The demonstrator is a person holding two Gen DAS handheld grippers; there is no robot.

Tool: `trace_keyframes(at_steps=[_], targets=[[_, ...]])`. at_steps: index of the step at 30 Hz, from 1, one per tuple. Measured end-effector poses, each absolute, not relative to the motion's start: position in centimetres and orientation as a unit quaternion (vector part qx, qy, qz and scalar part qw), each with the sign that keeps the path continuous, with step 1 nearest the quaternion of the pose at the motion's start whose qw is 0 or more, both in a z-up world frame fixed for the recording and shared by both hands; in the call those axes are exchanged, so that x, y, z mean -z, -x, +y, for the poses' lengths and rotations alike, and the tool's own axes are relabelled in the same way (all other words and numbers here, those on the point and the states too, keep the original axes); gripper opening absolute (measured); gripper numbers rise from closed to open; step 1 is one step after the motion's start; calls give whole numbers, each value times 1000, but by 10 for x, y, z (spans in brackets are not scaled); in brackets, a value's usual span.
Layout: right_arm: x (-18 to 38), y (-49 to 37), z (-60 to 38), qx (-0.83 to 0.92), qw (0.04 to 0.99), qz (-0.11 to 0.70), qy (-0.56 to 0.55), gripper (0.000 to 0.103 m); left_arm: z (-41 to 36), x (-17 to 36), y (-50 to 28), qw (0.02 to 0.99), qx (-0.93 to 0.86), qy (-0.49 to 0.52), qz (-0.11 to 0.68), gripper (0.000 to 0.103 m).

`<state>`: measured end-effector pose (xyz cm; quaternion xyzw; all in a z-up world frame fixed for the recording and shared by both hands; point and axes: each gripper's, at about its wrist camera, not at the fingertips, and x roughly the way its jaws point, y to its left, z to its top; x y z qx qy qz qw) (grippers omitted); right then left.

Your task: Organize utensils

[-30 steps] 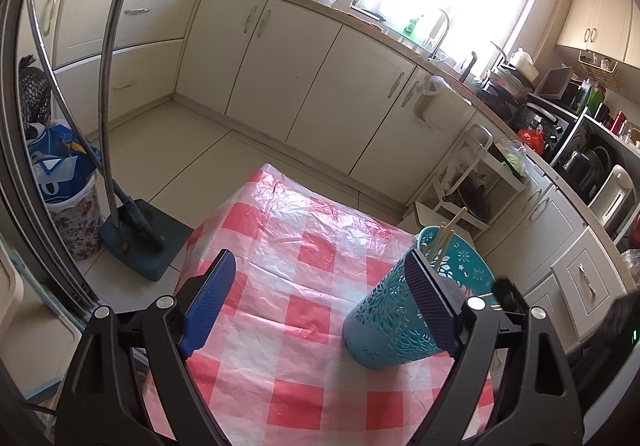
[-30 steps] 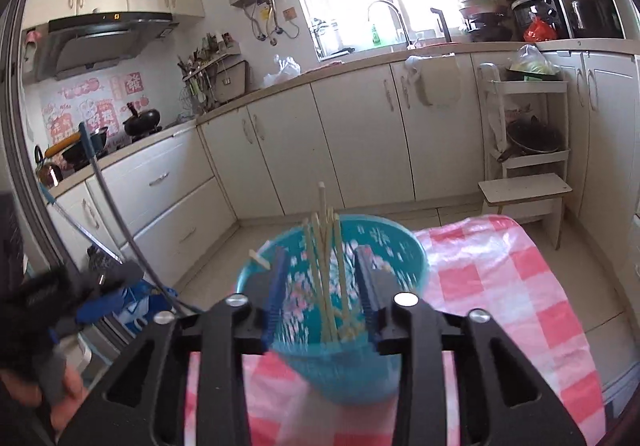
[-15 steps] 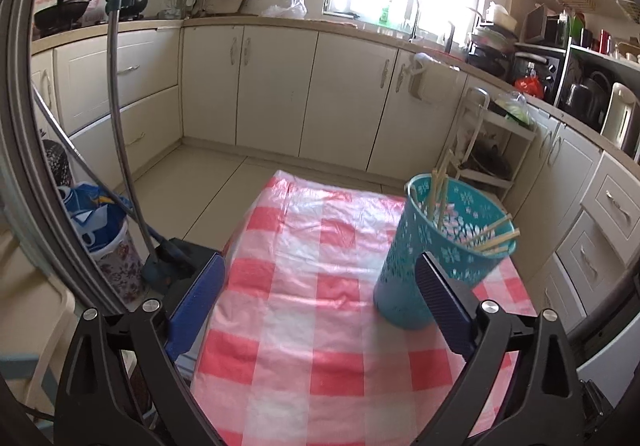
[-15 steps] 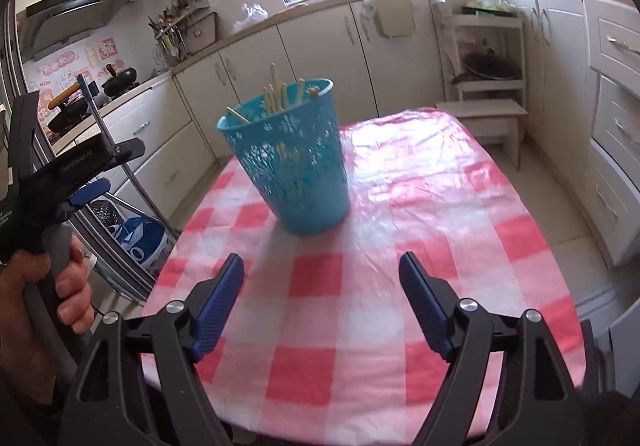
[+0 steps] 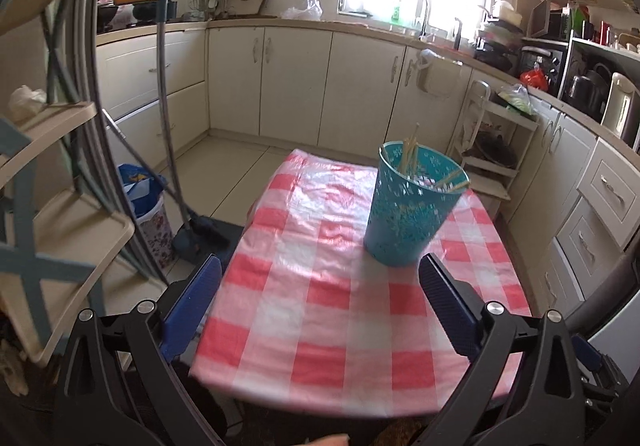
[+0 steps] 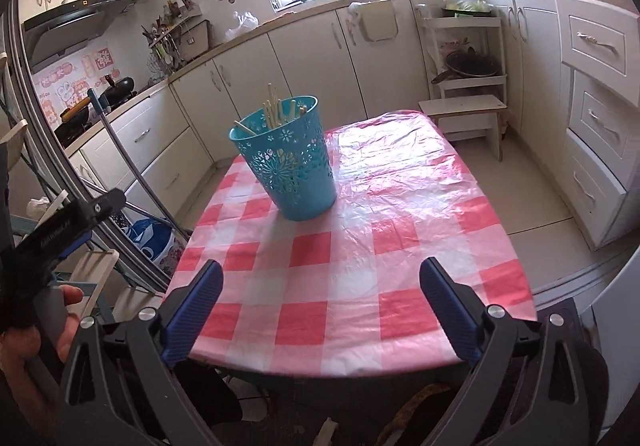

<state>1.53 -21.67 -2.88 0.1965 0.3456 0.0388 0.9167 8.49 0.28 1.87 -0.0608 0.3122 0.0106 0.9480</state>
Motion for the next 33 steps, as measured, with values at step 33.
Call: trace_keyframes(at_steps=[33], targets=[[-33, 153, -164, -41, 922, 346, -169, 96, 14, -51, 120, 933, -2, 19, 360, 95]])
